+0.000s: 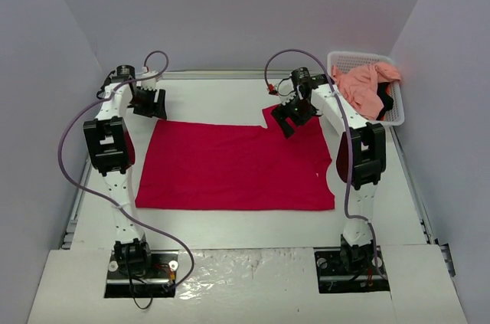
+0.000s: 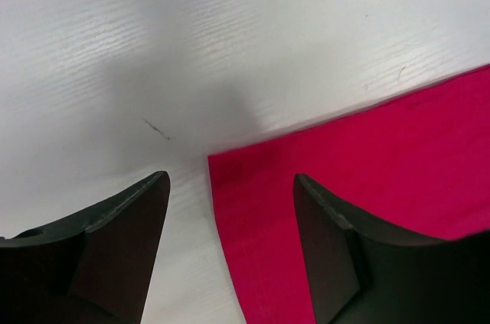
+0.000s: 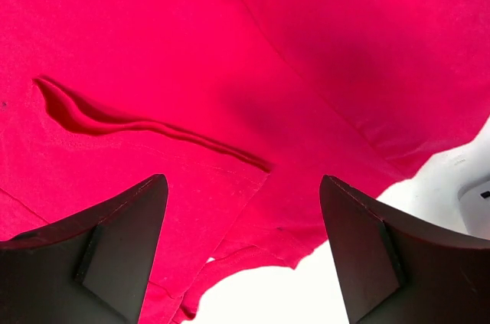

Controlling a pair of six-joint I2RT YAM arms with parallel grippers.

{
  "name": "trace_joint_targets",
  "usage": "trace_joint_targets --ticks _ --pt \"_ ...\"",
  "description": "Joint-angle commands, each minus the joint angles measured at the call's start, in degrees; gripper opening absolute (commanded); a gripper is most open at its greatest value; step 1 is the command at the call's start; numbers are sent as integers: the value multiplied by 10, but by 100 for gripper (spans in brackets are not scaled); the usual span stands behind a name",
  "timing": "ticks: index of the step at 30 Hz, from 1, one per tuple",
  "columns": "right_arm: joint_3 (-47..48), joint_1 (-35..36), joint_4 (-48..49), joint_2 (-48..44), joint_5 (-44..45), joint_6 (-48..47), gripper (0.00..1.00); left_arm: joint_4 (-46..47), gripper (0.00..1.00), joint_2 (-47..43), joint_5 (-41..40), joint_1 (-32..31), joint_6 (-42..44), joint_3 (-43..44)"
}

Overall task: Fold and stack the t-shirts
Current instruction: Grap the side of the flattened tshirt furthest away from the robot with both arms

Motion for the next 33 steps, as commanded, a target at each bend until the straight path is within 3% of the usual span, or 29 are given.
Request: trace_joint_targets --ticks 1,5,10,13,16,17,22,28,33 --pt "1 -4 -28 4 -12 -8 77 -30 64 5 41 4 -16 43" --pt "2 -4 -30 14 -4 -7 77 -36 56 19 45 4 -3 35" --pt "0 -4 -32 11 9 -5 77 -61 35 32 31 4 25 19" --pt "-6 -5 -31 4 14 -7 77 -62 31 21 25 4 41 -6" --pt "-8 -6 -31 3 15 -8 76 -52 18 9 13 4 48 -26" --pt "-7 -7 -29 3 16 -8 76 -48 4 8 7 4 47 -29" --pt "25 -17 -30 18 15 0 67 -33 2 -11 5 3 41 -31" --pt "107 -28 -20 28 31 3 70 27 2 -68 5 2 18 -88" --pt "162 -58 47 61 60 55 73 109 2 -146 1 0 -12 -164"
